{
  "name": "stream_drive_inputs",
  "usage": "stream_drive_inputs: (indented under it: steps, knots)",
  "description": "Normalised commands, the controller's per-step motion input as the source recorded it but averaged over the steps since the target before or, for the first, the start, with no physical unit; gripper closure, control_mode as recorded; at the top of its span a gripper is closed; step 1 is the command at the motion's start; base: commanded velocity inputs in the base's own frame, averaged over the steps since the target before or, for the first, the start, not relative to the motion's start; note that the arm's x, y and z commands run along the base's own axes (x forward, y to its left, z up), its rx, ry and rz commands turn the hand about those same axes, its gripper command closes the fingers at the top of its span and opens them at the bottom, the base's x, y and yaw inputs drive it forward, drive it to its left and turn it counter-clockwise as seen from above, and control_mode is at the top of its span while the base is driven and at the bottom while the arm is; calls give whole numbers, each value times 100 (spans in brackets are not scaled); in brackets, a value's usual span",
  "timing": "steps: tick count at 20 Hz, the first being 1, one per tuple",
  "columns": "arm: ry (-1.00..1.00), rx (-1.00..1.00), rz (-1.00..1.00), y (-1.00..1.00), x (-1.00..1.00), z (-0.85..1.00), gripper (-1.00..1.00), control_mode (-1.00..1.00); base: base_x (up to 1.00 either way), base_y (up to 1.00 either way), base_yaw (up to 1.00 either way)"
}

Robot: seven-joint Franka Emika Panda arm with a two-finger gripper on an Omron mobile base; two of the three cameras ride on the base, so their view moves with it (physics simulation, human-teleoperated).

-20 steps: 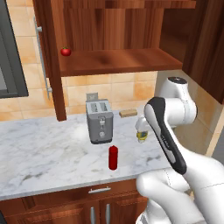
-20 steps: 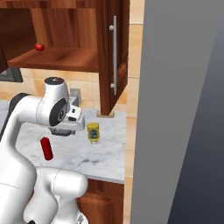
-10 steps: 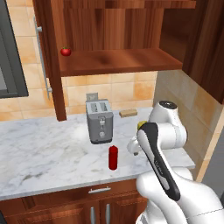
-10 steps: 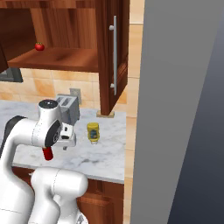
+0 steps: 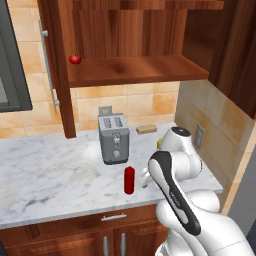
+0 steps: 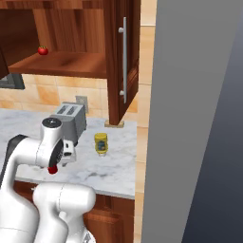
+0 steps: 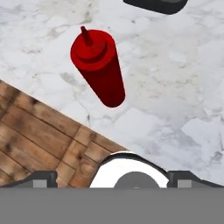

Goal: Pick the mustard and ketchup from the counter and place them in the cabinet.

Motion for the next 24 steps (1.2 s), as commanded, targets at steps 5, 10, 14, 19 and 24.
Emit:
stream_drive_inputs:
  steps: [5, 10, 14, 19, 24]
  knots:
    - [-17, 4, 23, 13, 0, -33, -100, -100, 0, 0, 0]
    - [-24, 4, 23, -5, 0, -30, -100, -100, 0, 0, 0]
    - [-23, 16, 24, -17, 4, -24, -100, -100, 0, 0, 0]
    - [-12, 19, 22, -4, 11, -37, -100, -100, 0, 0, 0]
    - [-1, 3, 5, 0, 0, -8, -100, -100, 0, 0, 0]
